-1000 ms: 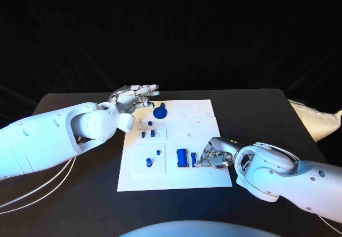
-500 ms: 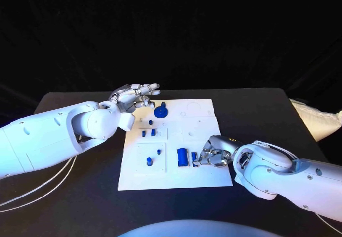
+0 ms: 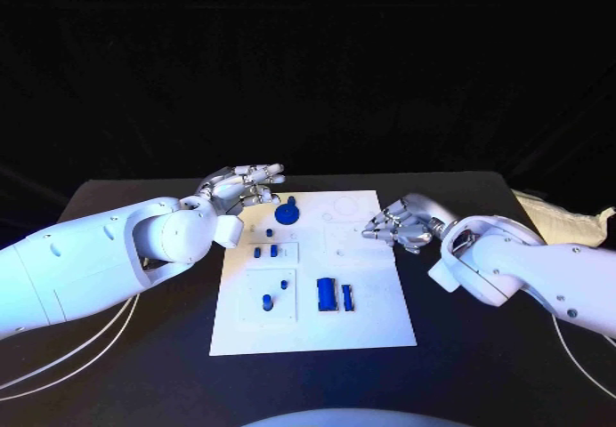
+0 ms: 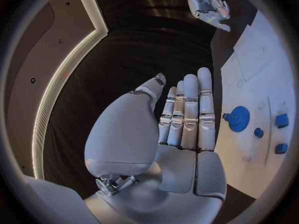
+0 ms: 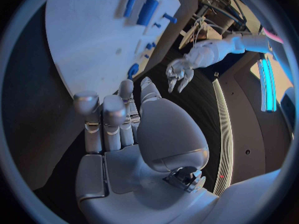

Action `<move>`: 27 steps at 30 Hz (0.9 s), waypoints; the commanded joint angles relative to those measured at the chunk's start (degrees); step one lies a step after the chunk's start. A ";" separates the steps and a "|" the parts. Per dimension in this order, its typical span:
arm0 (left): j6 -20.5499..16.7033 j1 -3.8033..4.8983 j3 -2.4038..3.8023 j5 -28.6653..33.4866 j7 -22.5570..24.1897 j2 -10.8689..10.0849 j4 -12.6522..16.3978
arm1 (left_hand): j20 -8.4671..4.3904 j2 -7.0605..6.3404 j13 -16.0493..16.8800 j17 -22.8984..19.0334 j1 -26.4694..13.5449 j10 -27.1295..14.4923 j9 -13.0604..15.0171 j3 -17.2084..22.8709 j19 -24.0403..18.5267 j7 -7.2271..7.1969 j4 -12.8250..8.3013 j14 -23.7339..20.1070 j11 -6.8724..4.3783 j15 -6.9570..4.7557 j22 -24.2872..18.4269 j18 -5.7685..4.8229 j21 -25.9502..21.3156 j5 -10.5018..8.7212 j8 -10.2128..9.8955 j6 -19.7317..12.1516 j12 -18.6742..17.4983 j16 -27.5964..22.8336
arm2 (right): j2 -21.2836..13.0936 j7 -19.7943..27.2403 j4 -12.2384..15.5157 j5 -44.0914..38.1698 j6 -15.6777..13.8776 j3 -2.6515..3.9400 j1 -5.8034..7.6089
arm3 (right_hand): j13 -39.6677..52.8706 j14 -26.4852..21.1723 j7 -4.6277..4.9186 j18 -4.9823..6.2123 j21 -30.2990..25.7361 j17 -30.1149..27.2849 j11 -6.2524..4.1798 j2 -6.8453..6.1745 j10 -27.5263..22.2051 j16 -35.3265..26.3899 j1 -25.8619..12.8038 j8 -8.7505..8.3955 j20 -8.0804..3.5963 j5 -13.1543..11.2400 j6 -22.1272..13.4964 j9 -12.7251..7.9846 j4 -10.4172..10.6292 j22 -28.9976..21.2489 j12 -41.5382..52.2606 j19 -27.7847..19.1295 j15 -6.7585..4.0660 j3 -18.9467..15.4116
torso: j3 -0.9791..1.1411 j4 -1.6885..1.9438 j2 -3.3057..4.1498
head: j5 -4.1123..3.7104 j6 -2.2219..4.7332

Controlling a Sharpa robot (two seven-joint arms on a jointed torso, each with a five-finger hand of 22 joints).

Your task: Assemble the parts on the task board

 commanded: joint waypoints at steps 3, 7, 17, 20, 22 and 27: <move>-0.98 -0.58 0.04 1.76 4.05 1.56 -2.49 | 1.82 1.11 -1.34 -6.50 1.08 -0.64 -0.05 -0.07 -6.78 -0.01 0.39 -3.71 0.89 1.60 -5.10 0.43 -6.92 0.13 0.47 -0.39 -0.85 -13.44 | 3.35 16.88 -9.21 29.75 6.59 0.01 1.31 | -7.82 -6.40 2.23 1.68 -12.16 -15.44 1.89 2.33 -5.36 -18.35 5.64 -0.83 1.27 -2.74 -5.71 -1.24 -3.11 -13.30 -8.87 -6.85 1.56 2.50 | -0.56 -0.33 -1.92 | -0.24 2.23; -1.37 -0.89 0.05 2.07 5.92 3.09 -5.10 | 2.61 1.08 -3.02 -10.22 2.20 0.68 -0.08 0.42 -7.16 -0.18 0.42 -1.65 0.84 2.15 -8.58 0.70 -9.75 0.09 0.08 -0.41 -2.85 -22.40 | 6.07 22.59 -14.95 37.75 10.50 0.10 1.69 | -21.64 -14.93 4.70 1.61 -25.67 -23.84 4.77 2.51 -9.24 -34.28 8.19 -0.12 4.09 -4.61 -6.78 -2.18 -4.58 -21.65 -21.06 -12.55 5.15 3.80 | -0.45 -0.34 -2.28 | -0.41 4.00; -4.68 -1.05 0.08 4.22 8.02 5.90 -9.47 | 5.26 1.01 -3.67 -15.13 2.82 -0.76 -0.17 0.23 -11.70 0.42 0.43 -3.17 2.15 4.65 -15.47 0.75 -15.99 0.17 -0.92 -1.17 -6.91 -33.65 | 10.40 28.34 -21.86 43.22 13.12 0.43 1.85 | -42.86 -16.85 5.48 1.79 -45.15 -36.00 7.25 3.81 -7.83 -52.15 6.53 -1.05 7.98 -6.56 -6.28 -6.77 -10.77 -35.64 -27.10 -9.78 8.34 7.04 | -0.17 -0.70 -2.64 | -0.11 5.98; -4.60 -1.06 0.09 4.19 8.16 6.24 -9.73 | 5.36 1.08 -3.67 -15.40 2.86 -0.77 -0.17 0.18 -11.59 0.52 0.42 -2.96 2.16 4.67 -15.92 0.74 -16.16 0.17 -0.91 -1.13 -6.94 -34.21 | 11.14 28.78 -23.55 43.54 13.19 0.47 1.83 | -44.92 -14.55 5.43 1.80 -45.96 -38.35 6.84 3.95 -6.92 -53.10 5.90 -0.92 7.43 -6.50 -5.59 -7.30 -12.22 -36.65 -26.89 -7.10 7.71 7.93 | -0.12 -0.58 -2.74 | -0.39 6.27; -3.65 -1.10 0.04 2.75 5.97 5.90 -9.48 | 1.14 3.25 -7.29 -18.75 -23.45 -21.79 -3.94 -5.01 -28.81 -2.84 -5.52 -22.40 -0.41 2.65 -25.10 -2.93 -18.55 -5.69 -4.79 -20.42 -10.65 -38.54 | 10.75 25.15 -22.47 40.09 10.37 0.45 1.82 | -46.97 -36.26 1.57 -1.61 -52.27 -42.72 4.03 2.00 -27.08 -58.26 -21.04 -4.73 3.88 -8.83 -23.63 -9.28 -8.13 -39.82 -31.01 -26.27 2.28 7.95 | -0.20 -0.55 -2.74 | -0.16 5.93; -6.23 -1.77 0.15 1.62 6.82 5.55 -8.04 | -0.23 7.99 -7.29 -19.93 -32.85 -29.20 -3.94 -6.94 -34.78 -3.92 -5.52 -29.17 -1.31 -1.62 -28.30 -3.58 -19.45 -5.69 -4.79 -27.10 -10.65 -40.12 | 10.56 26.06 -20.90 41.01 7.79 0.63 1.12 | -51.75 -43.39 0.21 -2.56 -54.44 -44.34 3.07 -2.42 -33.86 -58.26 -30.29 -4.73 2.64 -9.69 -29.69 -13.52 -8.13 -40.95 -31.01 -32.68 2.28 7.95 | 0.08 0.20 -4.03 | -0.26 6.75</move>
